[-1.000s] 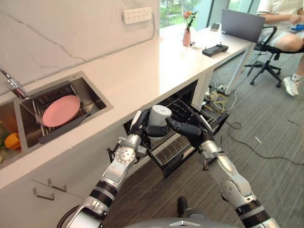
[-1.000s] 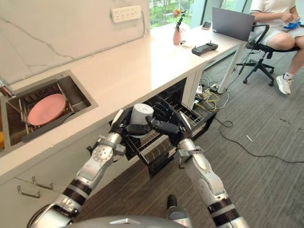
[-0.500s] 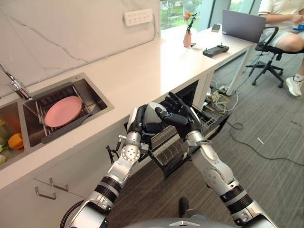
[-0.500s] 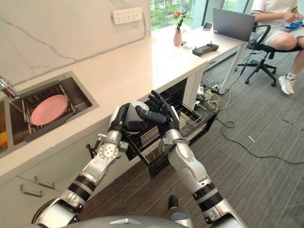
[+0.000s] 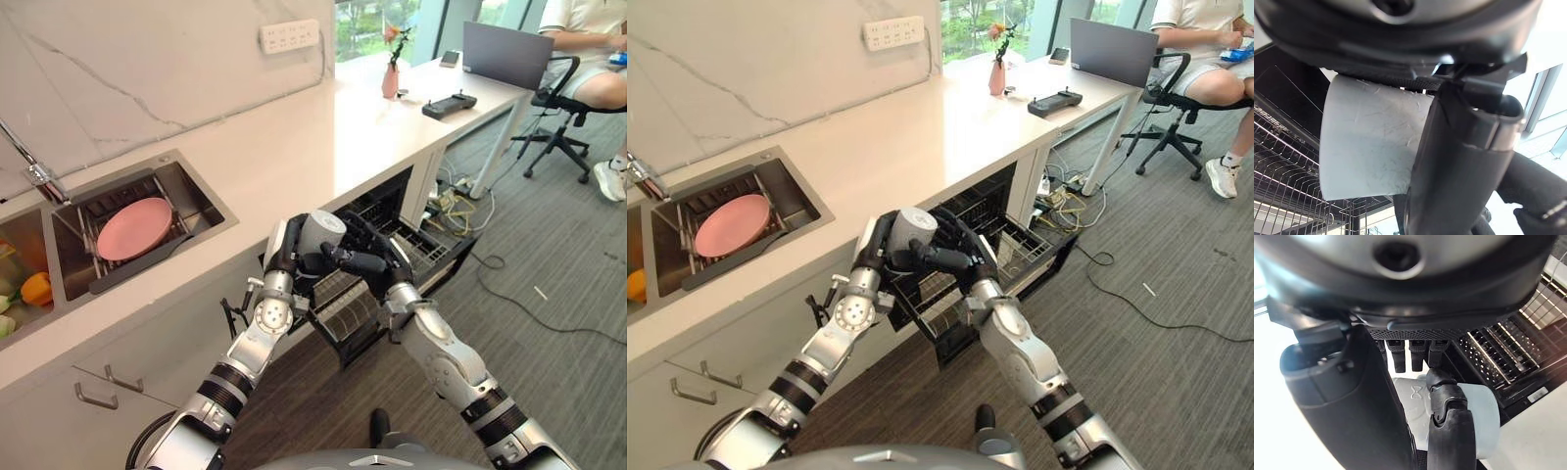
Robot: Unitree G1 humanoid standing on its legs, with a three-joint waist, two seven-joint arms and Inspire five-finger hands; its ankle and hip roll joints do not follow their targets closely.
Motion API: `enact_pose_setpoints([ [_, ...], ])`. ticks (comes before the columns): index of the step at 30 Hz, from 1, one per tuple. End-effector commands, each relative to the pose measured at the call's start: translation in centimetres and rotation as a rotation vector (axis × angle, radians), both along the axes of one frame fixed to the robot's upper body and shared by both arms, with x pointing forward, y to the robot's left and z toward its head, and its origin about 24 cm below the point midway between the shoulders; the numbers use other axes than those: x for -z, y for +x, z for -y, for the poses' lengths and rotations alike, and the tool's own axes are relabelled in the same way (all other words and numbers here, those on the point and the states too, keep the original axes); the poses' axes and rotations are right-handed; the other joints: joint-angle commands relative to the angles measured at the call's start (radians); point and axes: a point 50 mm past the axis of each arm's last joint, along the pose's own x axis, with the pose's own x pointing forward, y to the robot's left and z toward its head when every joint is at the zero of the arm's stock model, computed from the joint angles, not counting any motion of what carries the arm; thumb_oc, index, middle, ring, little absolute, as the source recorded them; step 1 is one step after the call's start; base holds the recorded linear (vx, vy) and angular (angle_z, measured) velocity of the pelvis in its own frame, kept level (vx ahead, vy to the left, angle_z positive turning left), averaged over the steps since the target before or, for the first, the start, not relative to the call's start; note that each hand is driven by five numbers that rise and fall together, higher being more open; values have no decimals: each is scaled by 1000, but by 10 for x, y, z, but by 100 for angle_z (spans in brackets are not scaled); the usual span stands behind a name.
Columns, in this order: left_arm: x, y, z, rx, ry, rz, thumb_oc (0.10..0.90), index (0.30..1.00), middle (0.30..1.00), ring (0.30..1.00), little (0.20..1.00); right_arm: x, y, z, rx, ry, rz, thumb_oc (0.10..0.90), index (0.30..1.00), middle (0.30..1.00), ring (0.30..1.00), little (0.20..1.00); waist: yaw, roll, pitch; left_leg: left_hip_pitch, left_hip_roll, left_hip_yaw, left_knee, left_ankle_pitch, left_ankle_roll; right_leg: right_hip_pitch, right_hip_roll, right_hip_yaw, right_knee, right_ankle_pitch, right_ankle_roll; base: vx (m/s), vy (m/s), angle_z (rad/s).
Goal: Place the dishes in the dishwasher.
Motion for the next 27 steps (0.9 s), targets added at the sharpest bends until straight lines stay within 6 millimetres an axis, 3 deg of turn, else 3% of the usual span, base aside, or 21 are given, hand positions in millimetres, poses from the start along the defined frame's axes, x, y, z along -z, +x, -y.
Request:
enact_pose_setpoints([
  [1, -56, 21, 11, 75, 22, 262, 400, 300, 300, 300, 300, -35, 13, -10, -3, 139, 151, 800, 900, 900, 900, 900, 4, -56, -46, -45, -10, -7, 45, -7, -10, 96, -102, -31, 24, -187, 85, 0, 0, 0],
  [9, -58, 18, 11, 118, -26, 249, 400, 300, 300, 300, 300, -23, 15, -8, -33, 121, 93, 800, 900, 900, 900, 900, 8, -53, -45, -37, -13, -3, 35, -7, -8, 94, -104, -29, 22, -184, 87, 0, 0, 0],
  [27, -58, 13, 22, 253, -184, 189, 400, 300, 300, 300, 300, -47, 36, -9, -178, 102, 175, 800, 900, 900, 900, 900, 30, -58, -46, -37, -22, -19, 17, 1, -7, 101, -113, -40, 17, -181, 92, 0, 0, 0],
])
